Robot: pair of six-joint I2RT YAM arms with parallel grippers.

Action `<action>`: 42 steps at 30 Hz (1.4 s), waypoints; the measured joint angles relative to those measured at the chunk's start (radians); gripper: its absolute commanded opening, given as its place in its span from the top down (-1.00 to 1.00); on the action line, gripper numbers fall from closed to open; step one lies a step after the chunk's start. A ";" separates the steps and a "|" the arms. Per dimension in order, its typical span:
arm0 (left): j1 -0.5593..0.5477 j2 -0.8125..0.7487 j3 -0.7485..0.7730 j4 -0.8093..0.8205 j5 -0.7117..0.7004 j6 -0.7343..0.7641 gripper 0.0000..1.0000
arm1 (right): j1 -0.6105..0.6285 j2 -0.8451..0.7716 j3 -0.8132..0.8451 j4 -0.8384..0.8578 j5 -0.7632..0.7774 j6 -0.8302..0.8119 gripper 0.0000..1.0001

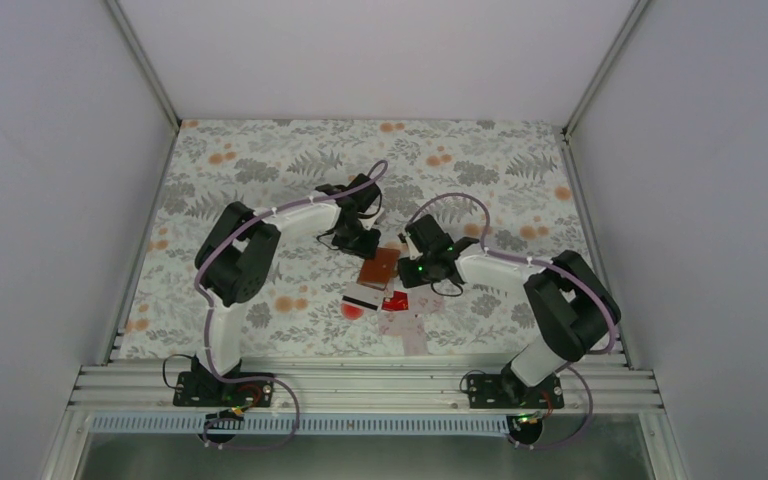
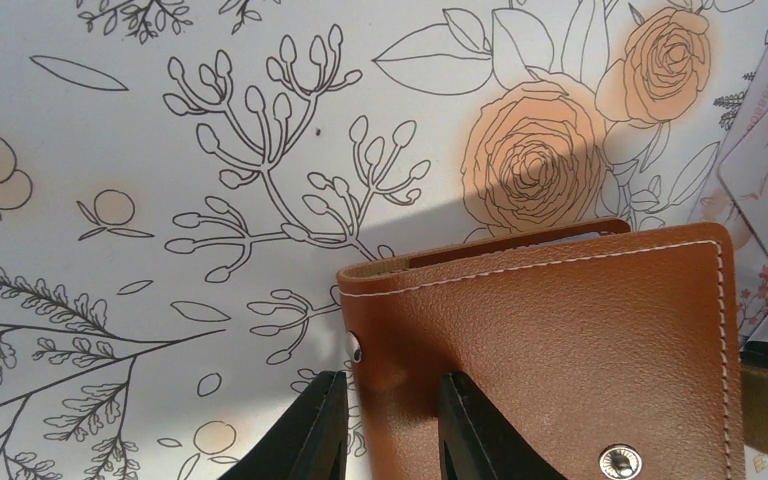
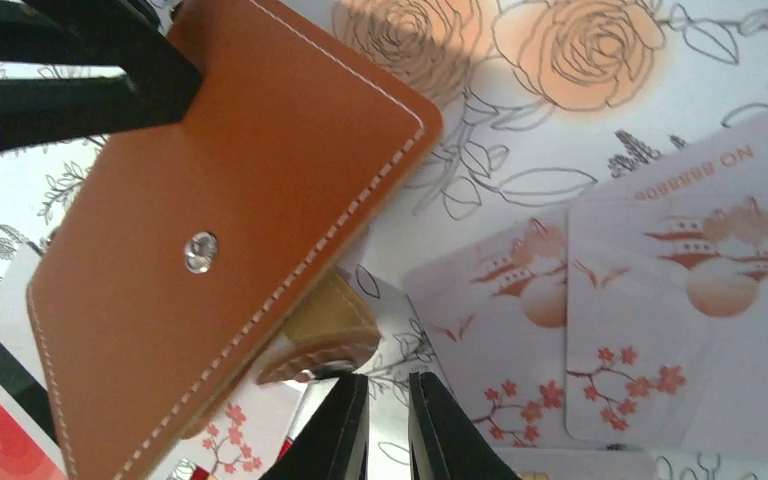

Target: Put the credit cards into the card holder

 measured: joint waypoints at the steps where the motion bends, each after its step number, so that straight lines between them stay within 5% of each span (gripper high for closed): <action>1: 0.000 -0.002 -0.002 0.002 0.000 0.000 0.51 | 0.003 0.008 0.006 0.007 0.000 0.003 0.79; 26: -0.011 -0.007 -0.011 0.012 -0.025 0.001 0.51 | 0.027 -0.085 0.057 -0.006 0.063 0.014 0.84; 42: -0.019 -0.008 -0.011 0.012 -0.044 -0.003 0.51 | 0.032 0.000 0.066 -0.042 0.125 0.075 0.87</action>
